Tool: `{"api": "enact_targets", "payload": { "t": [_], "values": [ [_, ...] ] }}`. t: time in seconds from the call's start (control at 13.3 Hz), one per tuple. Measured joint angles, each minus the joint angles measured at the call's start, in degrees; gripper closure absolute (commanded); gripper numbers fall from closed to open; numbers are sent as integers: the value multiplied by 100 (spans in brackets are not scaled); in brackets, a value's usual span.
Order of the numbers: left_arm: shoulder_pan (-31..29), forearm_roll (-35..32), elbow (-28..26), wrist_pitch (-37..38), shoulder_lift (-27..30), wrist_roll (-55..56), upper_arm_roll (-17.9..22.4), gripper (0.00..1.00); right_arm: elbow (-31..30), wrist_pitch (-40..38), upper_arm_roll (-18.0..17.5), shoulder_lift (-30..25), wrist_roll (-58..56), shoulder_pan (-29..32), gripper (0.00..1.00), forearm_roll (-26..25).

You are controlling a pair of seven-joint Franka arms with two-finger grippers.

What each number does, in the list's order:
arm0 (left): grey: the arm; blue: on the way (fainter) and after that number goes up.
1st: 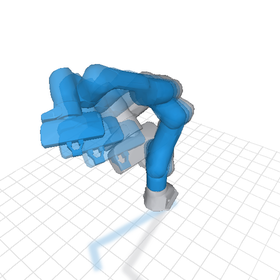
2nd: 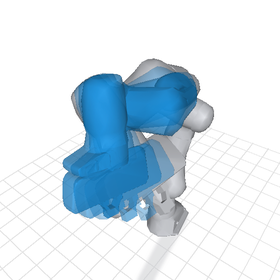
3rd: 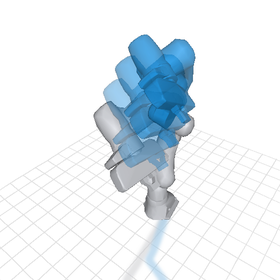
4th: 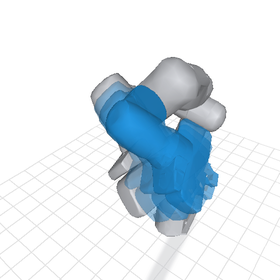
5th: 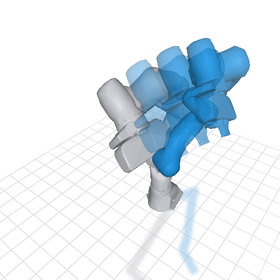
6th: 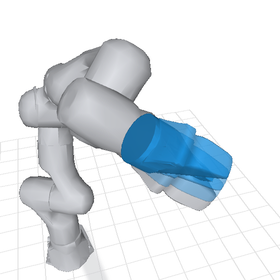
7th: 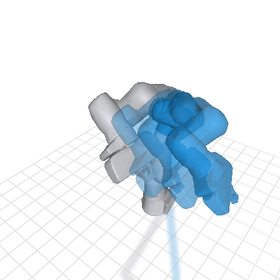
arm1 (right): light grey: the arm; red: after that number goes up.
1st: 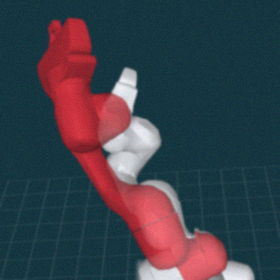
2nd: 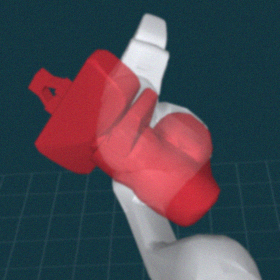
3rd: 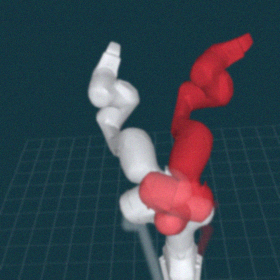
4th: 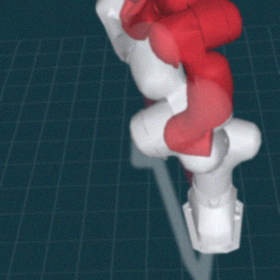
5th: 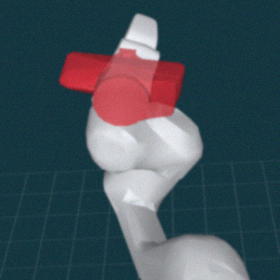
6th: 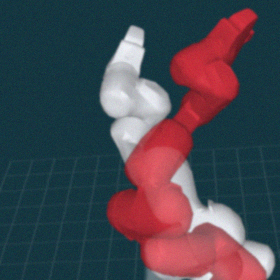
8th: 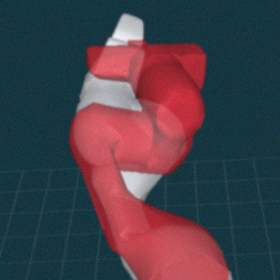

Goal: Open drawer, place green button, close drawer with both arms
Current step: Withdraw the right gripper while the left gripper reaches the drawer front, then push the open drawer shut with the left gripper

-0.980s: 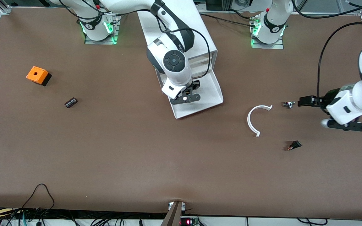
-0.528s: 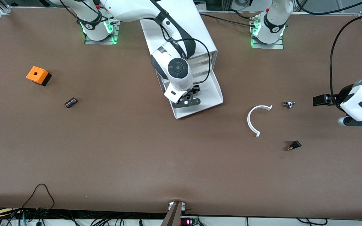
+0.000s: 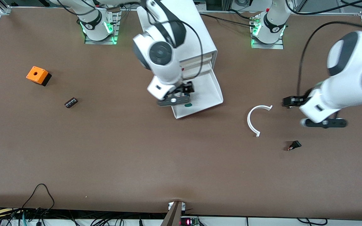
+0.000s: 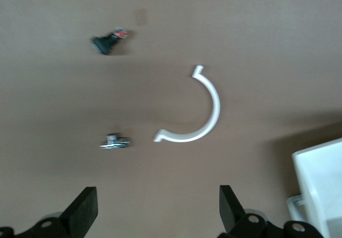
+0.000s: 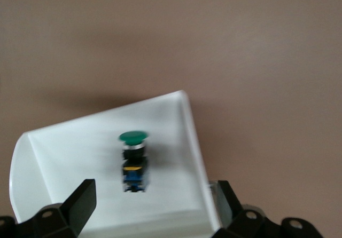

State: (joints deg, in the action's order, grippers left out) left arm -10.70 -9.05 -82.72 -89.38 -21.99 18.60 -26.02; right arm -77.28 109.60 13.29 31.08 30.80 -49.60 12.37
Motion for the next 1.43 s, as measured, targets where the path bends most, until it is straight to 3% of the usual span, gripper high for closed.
{"api": "enact_targets", "payload": {
  "t": [0.38,0.53,0.68,0.9,1.13,1.43],
  "values": [
    [923,0,-68,-1041,-782,1869,-93,0,-77,-1251,1712,-909,-2235,200,0,474],
    [1154,0,-265,-1698,-1021,2416,-96,0,-291,-1353,2140,-1221,-2826,237,0,520],
    [1367,-1,-614,-2563,-1166,3027,-98,0,-630,-1458,2341,-1675,-3016,239,0,425],
    [1737,-39,-1231,-3840,-1370,3918,-94,0,-1163,-1625,2352,-2468,-3064,216,0,-255],
    [2136,-762,-1569,-4453,-1503,5040,-99,0,-1411,-1661,2071,-2810,-3178,376,0,-703],
    [2566,-1665,-1635,-4565,-1676,6154,-89,0,-1418,-1656,417,-2818,-3957,2287,0,-832]
  ]
}}
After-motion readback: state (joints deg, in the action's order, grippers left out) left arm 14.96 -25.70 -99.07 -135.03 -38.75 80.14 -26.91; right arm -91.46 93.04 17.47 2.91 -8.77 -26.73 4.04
